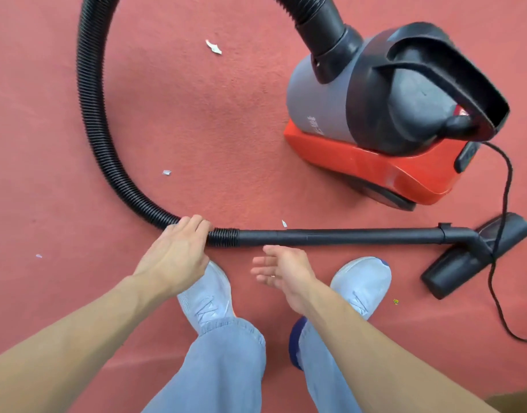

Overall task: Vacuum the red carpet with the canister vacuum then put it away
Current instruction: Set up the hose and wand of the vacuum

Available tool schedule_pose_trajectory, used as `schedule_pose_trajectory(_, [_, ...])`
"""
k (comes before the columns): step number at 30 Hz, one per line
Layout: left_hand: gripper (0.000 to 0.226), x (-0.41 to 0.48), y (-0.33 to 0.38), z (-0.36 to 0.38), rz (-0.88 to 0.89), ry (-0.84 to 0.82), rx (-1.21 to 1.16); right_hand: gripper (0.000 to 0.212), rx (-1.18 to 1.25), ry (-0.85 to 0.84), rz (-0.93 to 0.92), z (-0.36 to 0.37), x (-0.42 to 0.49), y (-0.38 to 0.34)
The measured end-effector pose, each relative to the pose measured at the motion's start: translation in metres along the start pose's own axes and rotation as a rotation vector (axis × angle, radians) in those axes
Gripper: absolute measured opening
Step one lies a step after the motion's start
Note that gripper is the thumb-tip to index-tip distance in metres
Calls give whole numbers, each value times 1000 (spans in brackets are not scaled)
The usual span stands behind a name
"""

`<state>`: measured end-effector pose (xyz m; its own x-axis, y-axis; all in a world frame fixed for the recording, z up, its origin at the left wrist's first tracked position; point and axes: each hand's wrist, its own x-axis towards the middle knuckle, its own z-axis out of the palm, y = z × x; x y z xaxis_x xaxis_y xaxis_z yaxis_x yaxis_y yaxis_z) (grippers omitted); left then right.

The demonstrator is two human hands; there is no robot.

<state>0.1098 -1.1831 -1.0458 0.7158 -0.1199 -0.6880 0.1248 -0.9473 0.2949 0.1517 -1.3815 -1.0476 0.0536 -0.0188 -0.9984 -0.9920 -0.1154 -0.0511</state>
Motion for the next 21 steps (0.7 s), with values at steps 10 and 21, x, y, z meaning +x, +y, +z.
schedule_pose_trajectory(10, [37, 20, -21, 14, -22, -238, 536, 15, -154, -31, 40, -11, 6, 28])
schedule_pose_trajectory(21, [26, -30, 19, -104, 160, -288, 393, 15, 174, -16, 9, -40, -95, 17])
